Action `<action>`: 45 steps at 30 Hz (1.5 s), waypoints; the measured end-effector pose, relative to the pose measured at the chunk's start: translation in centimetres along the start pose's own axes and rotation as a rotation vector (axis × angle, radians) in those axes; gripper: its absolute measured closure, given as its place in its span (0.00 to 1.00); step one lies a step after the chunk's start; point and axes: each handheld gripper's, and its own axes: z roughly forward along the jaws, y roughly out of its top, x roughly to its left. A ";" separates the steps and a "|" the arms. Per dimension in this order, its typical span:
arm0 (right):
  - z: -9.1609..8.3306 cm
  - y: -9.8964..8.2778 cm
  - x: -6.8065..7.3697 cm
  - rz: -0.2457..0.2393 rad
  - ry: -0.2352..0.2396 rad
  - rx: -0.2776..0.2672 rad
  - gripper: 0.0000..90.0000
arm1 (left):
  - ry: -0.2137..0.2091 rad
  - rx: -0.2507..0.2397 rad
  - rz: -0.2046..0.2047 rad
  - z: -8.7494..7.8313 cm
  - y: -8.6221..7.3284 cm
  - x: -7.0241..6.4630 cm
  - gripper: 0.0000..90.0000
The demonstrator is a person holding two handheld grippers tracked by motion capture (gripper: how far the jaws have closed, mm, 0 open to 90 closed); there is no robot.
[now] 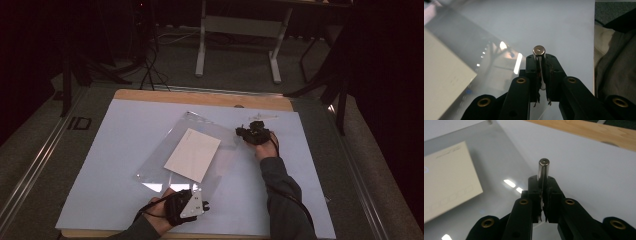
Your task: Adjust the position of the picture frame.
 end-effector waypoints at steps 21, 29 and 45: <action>7.6 3.8 3.9 0.027 -0.007 0.073 0.93 | -0.059 0.046 0.049 6.0 2.9 0.4 0.92; 7.6 3.0 3.7 0.029 -0.030 0.073 0.77 | -0.057 0.012 0.025 5.4 1.8 0.8 0.67; 2.6 -0.2 3.9 -0.075 0.037 0.053 0.71 | 0.048 -0.114 -0.316 1.4 -2.2 7.3 0.61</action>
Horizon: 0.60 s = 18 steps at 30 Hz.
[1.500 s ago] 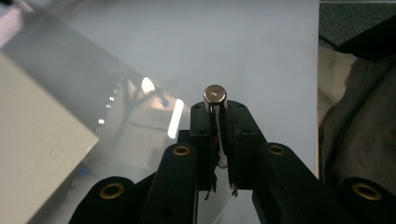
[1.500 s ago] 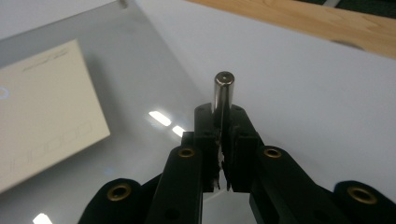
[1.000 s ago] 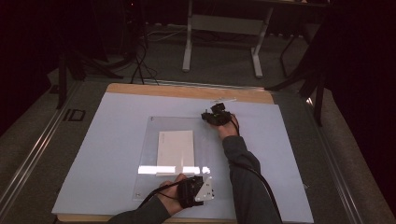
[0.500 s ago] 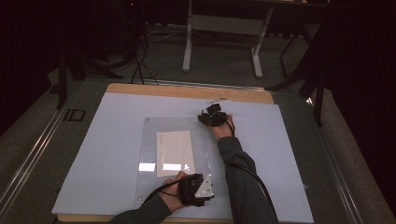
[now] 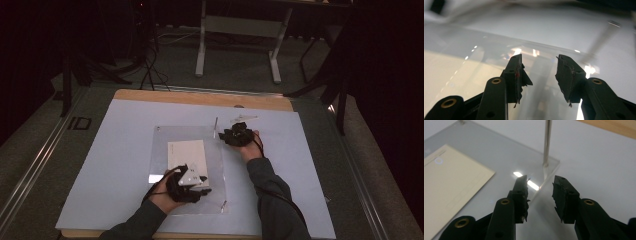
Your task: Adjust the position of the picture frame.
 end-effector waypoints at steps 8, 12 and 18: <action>-2.7 -2.5 1.2 -0.066 0.049 0.004 0.71 | 0.127 0.008 -0.066 0.4 1.3 4.2 0.60; -4.3 -3.6 1.9 -0.074 0.086 -0.016 0.71 | 0.162 -0.017 -0.124 1.2 1.8 6.2 0.60; -7.0 -5.6 3.3 -0.115 0.130 -0.023 0.69 | 0.166 0.017 -0.135 3.1 3.2 9.1 0.59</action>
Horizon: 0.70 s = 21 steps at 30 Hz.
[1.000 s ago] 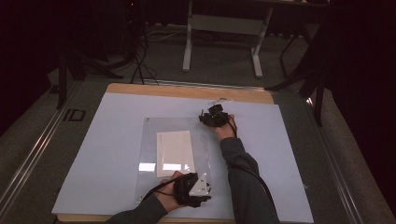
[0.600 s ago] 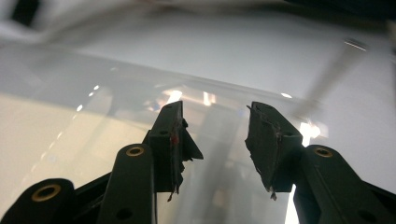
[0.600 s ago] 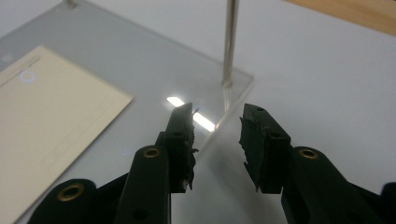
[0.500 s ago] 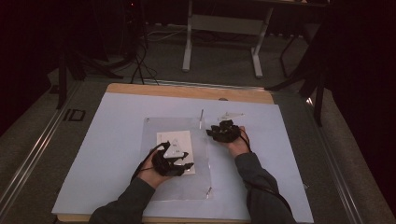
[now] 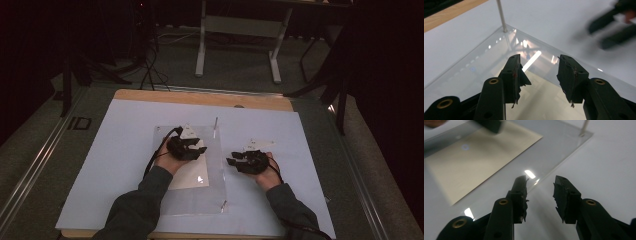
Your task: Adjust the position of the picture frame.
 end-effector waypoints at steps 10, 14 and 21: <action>-1.3 -3.6 1.6 -0.016 0.019 0.062 0.68 | 0.023 0.032 -0.037 2.2 0.5 2.4 0.60; -2.4 -4.2 2.7 -0.047 0.043 0.061 0.68 | 0.030 0.052 -0.035 2.8 0.6 3.0 0.60; -4.0 -4.6 4.8 -0.115 0.080 0.035 0.67 | 0.016 0.061 -0.038 4.2 0.9 3.1 0.62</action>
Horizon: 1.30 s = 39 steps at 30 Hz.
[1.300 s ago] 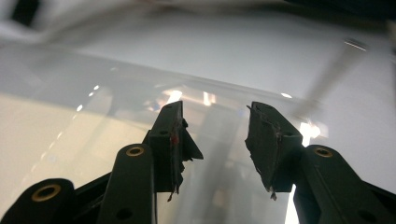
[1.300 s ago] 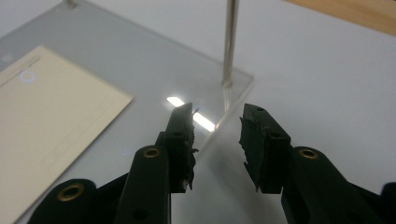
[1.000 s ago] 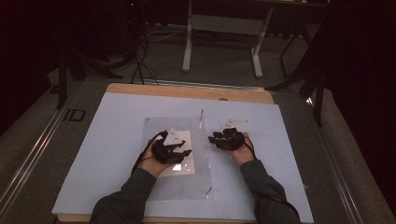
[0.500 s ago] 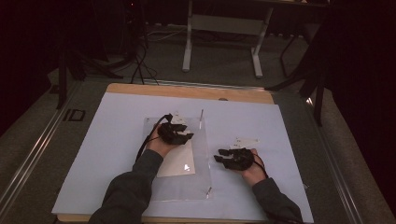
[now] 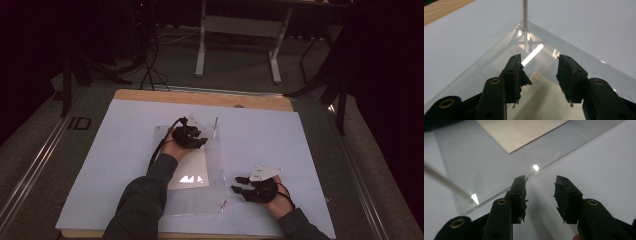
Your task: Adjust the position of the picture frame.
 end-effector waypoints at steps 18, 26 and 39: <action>-0.8 -0.7 3.6 -0.126 0.168 -0.015 0.84 | 0.006 0.020 0.004 2.1 1.1 1.0 0.69; -0.8 -0.7 4.3 -0.163 0.205 0.007 0.85 | 0.000 -0.001 -0.020 3.8 2.1 1.1 0.71; 0.5 0.0 5.4 -0.176 0.177 -0.022 0.90 | 0.020 -0.015 -0.051 6.3 3.7 1.3 0.79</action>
